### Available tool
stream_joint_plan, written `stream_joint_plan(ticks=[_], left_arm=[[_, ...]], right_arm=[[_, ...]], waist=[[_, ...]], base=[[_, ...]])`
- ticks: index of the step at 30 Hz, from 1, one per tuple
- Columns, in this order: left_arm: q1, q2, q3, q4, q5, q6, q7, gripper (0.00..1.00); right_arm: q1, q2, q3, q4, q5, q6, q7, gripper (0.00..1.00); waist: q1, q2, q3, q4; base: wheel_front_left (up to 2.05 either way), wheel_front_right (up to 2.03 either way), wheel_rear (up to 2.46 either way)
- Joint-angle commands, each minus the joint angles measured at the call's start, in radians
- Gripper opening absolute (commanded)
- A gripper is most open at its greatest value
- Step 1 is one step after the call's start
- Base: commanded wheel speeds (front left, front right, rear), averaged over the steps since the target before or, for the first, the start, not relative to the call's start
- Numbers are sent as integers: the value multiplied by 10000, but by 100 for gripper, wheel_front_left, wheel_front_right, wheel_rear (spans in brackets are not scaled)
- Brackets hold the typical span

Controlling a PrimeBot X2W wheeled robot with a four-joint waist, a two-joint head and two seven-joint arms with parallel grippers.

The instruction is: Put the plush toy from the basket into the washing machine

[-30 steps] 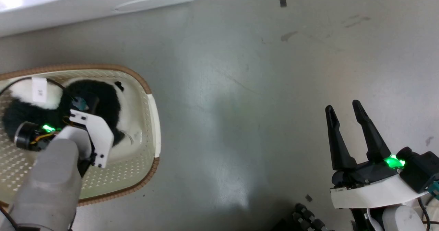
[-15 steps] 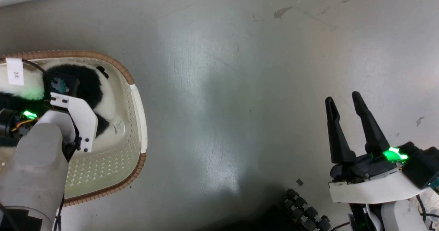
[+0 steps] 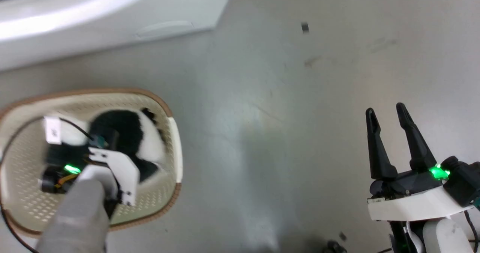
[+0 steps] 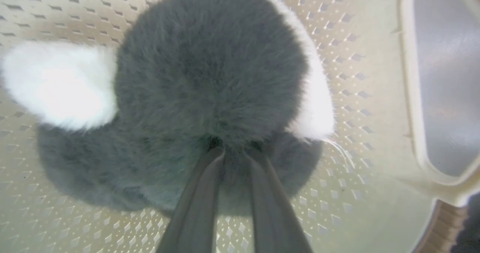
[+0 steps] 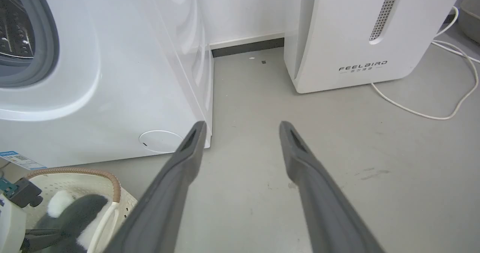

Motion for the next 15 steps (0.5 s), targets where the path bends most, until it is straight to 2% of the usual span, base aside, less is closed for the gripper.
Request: stream_joint_plan(ticks=[1, 8, 15], left_arm=[[228, -172, 4, -10, -88, -34, -345, 0], [1007, -733, -109, -113, -247, -100, -1583, 0], [1835, -1186, -12, -841, -535, -146, -2045, 0]], right_arm=[[133, -1, -57, 69, -129, -9, -45, 100], [512, -1, -237, 290, -448, -9, -45, 100], [970, -1, -281, 415, -736, -9, -45, 100]], waist=[[-1, 0, -994, 463], [-1, 0, -2523, 1137], [-1, 0, -3639, 1799]], base=[[0, 0, 0], [0, 0, 0], [0, 0, 0]])
